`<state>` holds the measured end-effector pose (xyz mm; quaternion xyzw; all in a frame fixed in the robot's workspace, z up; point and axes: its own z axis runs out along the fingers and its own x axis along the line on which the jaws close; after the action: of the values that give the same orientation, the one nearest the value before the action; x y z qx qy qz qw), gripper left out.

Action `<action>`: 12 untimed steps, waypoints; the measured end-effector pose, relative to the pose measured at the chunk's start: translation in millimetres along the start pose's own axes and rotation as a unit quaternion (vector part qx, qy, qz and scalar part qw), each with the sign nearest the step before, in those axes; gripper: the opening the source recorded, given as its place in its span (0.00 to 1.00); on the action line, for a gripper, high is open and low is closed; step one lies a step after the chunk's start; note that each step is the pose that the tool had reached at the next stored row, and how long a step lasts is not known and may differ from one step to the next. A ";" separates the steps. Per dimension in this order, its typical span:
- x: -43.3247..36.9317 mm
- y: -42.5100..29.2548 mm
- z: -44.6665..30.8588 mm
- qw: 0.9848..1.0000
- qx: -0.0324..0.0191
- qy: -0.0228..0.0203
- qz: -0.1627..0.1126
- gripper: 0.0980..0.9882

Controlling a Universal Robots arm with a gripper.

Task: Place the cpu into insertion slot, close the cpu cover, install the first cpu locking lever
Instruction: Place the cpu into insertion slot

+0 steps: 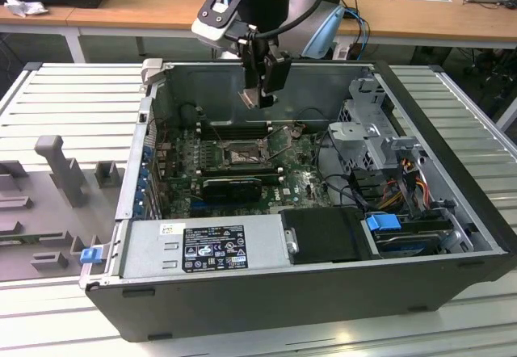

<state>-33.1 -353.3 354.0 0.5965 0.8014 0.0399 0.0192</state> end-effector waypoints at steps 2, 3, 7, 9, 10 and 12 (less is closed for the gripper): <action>0.0 0.0 0.2 1.000 0.000 -0.001 0.010 0.48; 0.0 0.0 0.2 1.000 0.000 -0.002 0.014 0.48; 0.0 0.0 0.4 1.000 0.000 -0.003 0.029 0.48; 0.0 -0.1 0.5 0.999 0.000 -0.004 0.036 0.48; 0.0 -0.1 0.5 0.999 0.000 -0.004 0.040 0.48; 0.0 -0.1 0.6 0.999 -0.001 -0.005 0.049 0.48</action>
<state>-33.2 -353.2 353.3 0.6351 0.7712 0.0380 0.0218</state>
